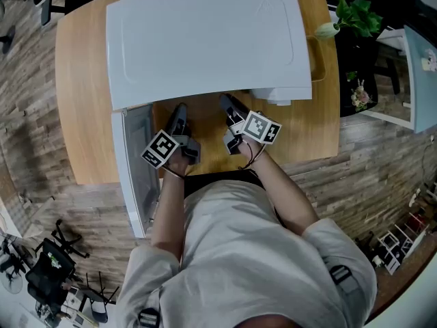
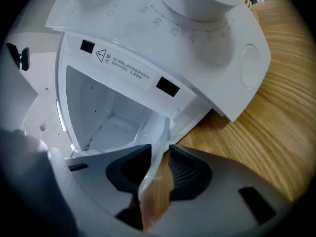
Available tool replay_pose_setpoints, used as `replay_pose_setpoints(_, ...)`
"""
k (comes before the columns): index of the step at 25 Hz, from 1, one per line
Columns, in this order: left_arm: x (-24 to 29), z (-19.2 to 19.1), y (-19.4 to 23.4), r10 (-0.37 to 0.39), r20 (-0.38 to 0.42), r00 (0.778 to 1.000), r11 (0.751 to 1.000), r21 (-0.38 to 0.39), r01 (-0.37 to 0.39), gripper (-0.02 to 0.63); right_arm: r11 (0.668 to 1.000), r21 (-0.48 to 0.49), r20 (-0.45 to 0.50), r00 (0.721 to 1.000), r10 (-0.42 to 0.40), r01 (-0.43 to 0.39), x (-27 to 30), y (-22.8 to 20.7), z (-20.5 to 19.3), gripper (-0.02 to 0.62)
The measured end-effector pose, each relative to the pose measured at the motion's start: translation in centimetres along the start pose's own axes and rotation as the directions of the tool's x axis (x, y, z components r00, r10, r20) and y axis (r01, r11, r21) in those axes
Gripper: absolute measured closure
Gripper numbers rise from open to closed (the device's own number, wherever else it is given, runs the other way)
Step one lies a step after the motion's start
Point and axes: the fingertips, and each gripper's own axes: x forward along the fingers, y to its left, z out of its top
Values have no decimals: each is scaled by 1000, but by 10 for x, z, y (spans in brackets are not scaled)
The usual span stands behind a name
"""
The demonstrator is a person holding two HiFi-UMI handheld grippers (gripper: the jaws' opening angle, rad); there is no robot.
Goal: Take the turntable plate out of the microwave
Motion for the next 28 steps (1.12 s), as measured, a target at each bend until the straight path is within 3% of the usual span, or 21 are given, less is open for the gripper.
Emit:
replay_pose_setpoints(5,0,-1,1,-10,0,1000,1000,-30,10,500,1000,-28,-3,1000,1,-1,1,2,1,500)
replay_pose_setpoints(28,-22,-14,3,21,14,1000,1000,-11,-21,511,999,-44,-31,1000,-5,4,-16,2,-11,515)
